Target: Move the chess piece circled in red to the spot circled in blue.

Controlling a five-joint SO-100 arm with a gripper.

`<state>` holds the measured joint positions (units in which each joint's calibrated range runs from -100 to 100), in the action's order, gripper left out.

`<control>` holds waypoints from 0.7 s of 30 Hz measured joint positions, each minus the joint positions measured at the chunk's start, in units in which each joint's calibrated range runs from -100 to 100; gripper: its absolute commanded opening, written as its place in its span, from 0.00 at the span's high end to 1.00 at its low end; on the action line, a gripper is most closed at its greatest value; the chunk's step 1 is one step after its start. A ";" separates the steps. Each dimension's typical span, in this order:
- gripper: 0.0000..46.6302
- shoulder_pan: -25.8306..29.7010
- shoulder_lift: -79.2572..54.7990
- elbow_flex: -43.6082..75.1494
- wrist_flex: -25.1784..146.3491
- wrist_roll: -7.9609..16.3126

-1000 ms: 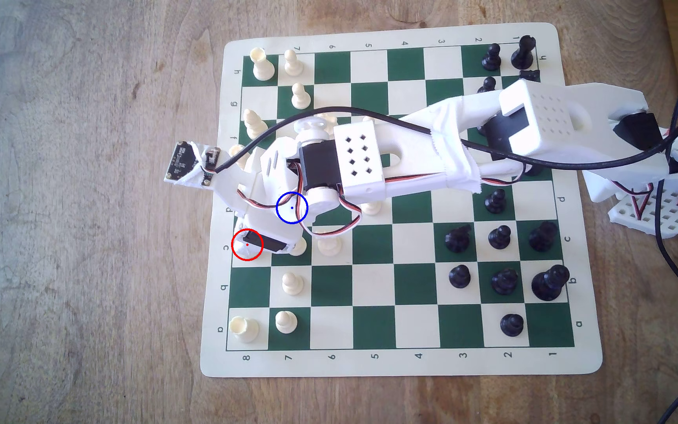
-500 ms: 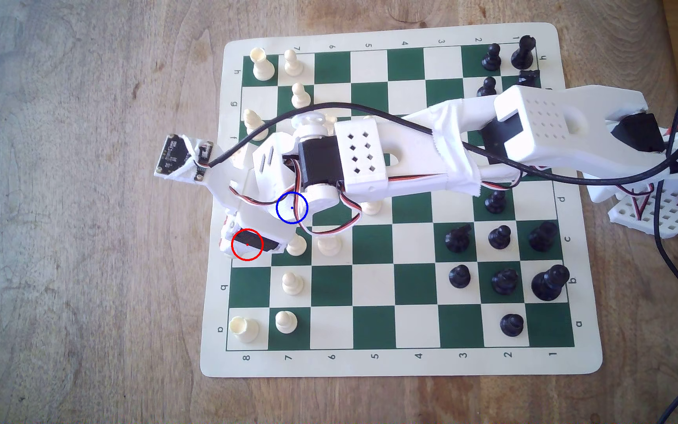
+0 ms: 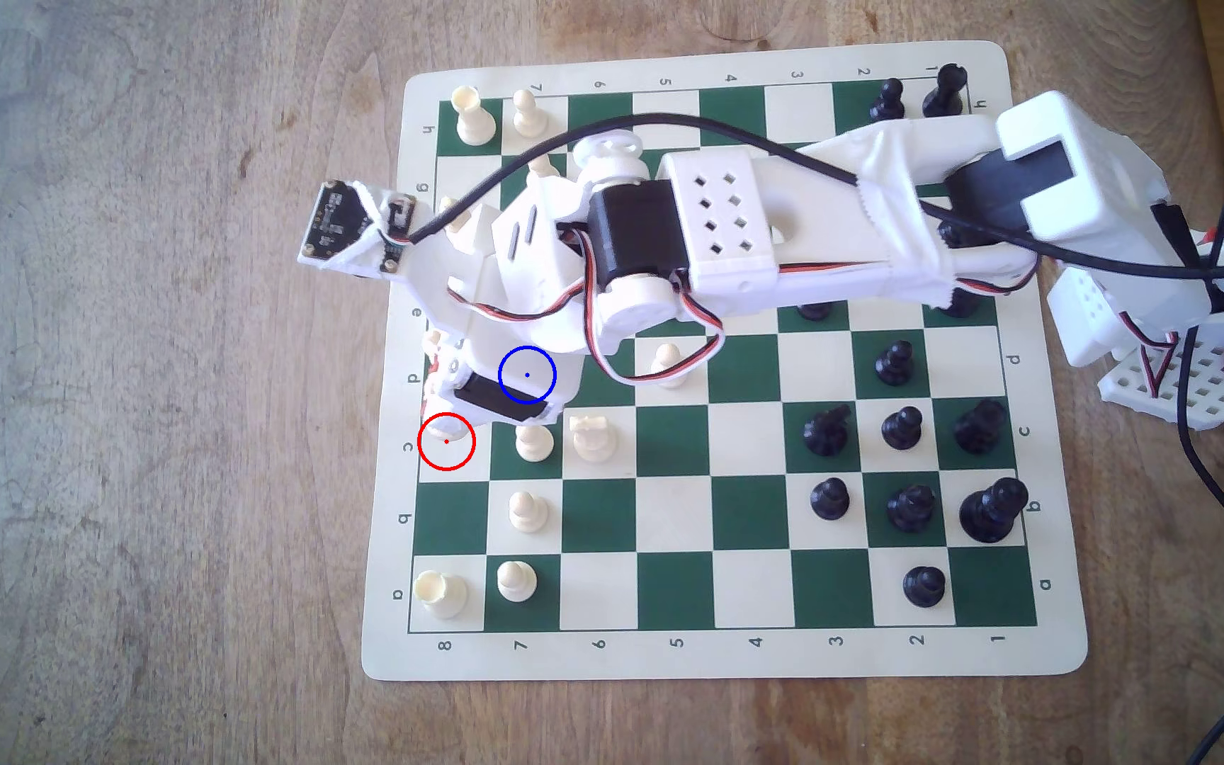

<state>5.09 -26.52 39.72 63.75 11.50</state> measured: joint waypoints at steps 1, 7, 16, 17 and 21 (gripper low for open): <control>0.96 0.07 2.01 -2.98 -1.35 -0.15; 0.97 0.07 14.08 -27.11 -9.48 -0.63; 0.97 -2.51 18.52 -40.04 -16.49 -2.34; 0.97 -3.02 18.52 -40.58 -16.89 -2.44; 0.97 -4.28 18.52 -42.11 -19.12 -2.64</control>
<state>0.81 -8.00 -2.39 44.62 8.86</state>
